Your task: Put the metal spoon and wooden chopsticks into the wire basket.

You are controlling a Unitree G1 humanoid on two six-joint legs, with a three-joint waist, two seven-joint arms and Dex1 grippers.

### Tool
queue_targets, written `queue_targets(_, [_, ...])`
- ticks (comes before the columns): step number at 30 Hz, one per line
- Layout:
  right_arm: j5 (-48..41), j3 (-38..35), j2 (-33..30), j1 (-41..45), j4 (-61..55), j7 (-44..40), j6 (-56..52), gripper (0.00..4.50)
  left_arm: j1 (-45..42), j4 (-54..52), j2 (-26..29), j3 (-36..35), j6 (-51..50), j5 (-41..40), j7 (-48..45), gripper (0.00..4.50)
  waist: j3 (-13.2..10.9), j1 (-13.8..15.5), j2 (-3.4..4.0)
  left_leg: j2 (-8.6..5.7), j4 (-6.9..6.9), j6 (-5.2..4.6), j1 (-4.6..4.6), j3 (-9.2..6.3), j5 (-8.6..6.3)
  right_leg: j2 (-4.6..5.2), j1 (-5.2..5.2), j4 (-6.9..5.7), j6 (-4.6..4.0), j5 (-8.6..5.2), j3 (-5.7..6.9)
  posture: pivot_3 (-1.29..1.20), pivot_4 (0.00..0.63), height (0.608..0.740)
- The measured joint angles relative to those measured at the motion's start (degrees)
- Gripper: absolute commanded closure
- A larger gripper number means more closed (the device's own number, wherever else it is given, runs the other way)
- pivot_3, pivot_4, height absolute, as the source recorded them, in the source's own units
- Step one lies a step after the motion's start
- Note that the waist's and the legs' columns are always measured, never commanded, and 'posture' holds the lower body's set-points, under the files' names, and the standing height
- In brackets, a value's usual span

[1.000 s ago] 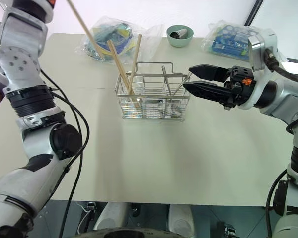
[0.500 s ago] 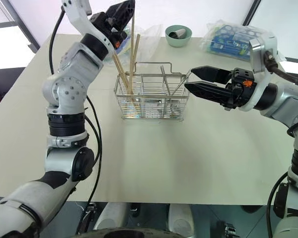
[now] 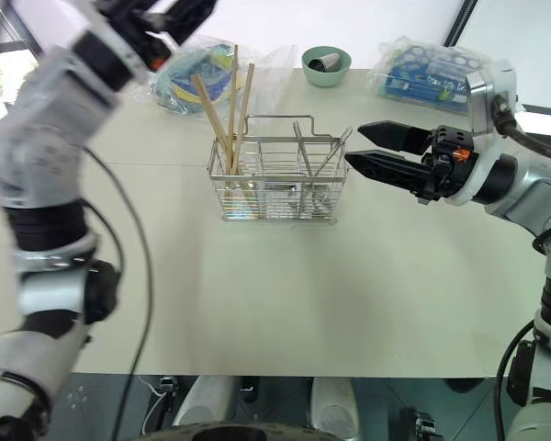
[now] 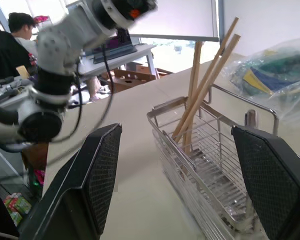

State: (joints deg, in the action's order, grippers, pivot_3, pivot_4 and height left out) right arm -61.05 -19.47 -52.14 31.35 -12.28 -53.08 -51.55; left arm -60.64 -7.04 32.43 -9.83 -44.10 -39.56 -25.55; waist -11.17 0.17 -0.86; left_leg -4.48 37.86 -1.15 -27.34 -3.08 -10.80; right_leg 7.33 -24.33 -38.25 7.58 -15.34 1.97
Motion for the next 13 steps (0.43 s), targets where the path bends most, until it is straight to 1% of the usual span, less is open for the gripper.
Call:
queue_targets(1, [0.48, 0.18, -0.23, -0.06, 0.19, -0.58, 0.39, 0.90, 1.04, -1.03, 3.69, 0.22, -0.85, -0.72, -4.14, 0.05, 0.00, -0.03, 0.01, 0.00, -0.01, 0.00, 0.00, 0.01, 0.00, 0.00, 0.00, 0.02, 0.00, 0.00, -0.01, 0.00, 0.150, 0.697])
queue_targets(2, [1.52, 0.55, -0.66, -0.44, 0.19, -1.72, 1.15, 0.90, 4.58, -3.08, 10.83, 0.70, -1.51, -1.34, -11.11, 0.05, 0.04, -0.38, 0.08, 0.02, -0.06, 0.01, 0.05, 0.05, -0.01, 0.00, 0.01, 0.05, -0.01, 0.00, -0.07, 0.00, 0.150, 0.697])
queue_targets(4, [3.56, 0.80, -1.46, -1.87, 0.40, -3.58, 2.42, 0.90, 12.27, -3.85, 20.35, 0.81, -1.56, -1.46, -21.64, 0.05, 0.07, -0.89, 0.14, 0.02, -0.33, 0.04, 0.24, 0.15, 0.01, 0.01, 0.04, 0.08, -0.03, -0.01, -0.18, 0.00, 0.150, 0.697])
queue_targets(5, [4.46, 1.02, -1.94, -2.72, 0.45, -4.65, 3.16, 0.90, 15.73, -3.69, 23.26, 0.91, -1.61, -1.48, -25.85, 0.05, 0.06, -0.91, 0.14, 0.03, -0.41, 0.09, 0.29, 0.15, 0.04, 0.02, 0.05, 0.09, -0.03, -0.02, -0.18, 0.00, 0.150, 0.697])
queue_targets(7, [6.14, 1.84, -2.00, -3.30, 0.30, -6.72, 4.58, 0.90, 20.38, -3.49, 26.89, 0.98, -1.54, -1.61, -32.16, 0.05, 0.06, -0.64, 0.13, 0.05, -0.43, 0.13, 0.28, 0.09, 0.07, 0.04, 0.03, 0.13, -0.12, -0.06, -0.16, 0.00, 0.150, 0.697])
queue_targets(8, [6.56, 2.32, -1.99, -3.31, 0.23, -7.34, 5.07, 0.90, 21.39, -3.40, 27.89, 0.87, -1.50, -1.65, -33.75, 0.05, 0.05, -0.58, 0.13, 0.04, -0.43, 0.13, 0.28, 0.08, 0.06, 0.07, 0.02, 0.15, -0.20, -0.10, -0.16, 0.00, 0.150, 0.697])
queue_targets(10, [7.53, 3.02, -1.95, -3.32, 0.13, -8.20, 5.99, 0.90, 22.57, -3.31, 29.20, -0.25, -1.43, -1.63, -35.54, 0.05, 0.06, -0.53, 0.13, 0.02, -0.46, 0.13, 0.28, 0.08, 0.04, 0.25, -0.05, 0.23, -0.20, -0.10, -0.16, 0.00, 0.150, 0.697])
queue_targets(13, [8.07, 3.26, -1.65, -3.31, 0.14, -8.43, 6.53, 0.90, 22.76, -3.39, 29.43, -1.12, -1.13, -1.24, -35.48, 0.05, 0.06, -0.56, 0.12, 0.01, -0.52, 0.12, 0.29, 0.08, 0.04, 0.28, -0.01, 0.23, -0.19, -0.09, -0.16, 0.00, 0.150, 0.697])
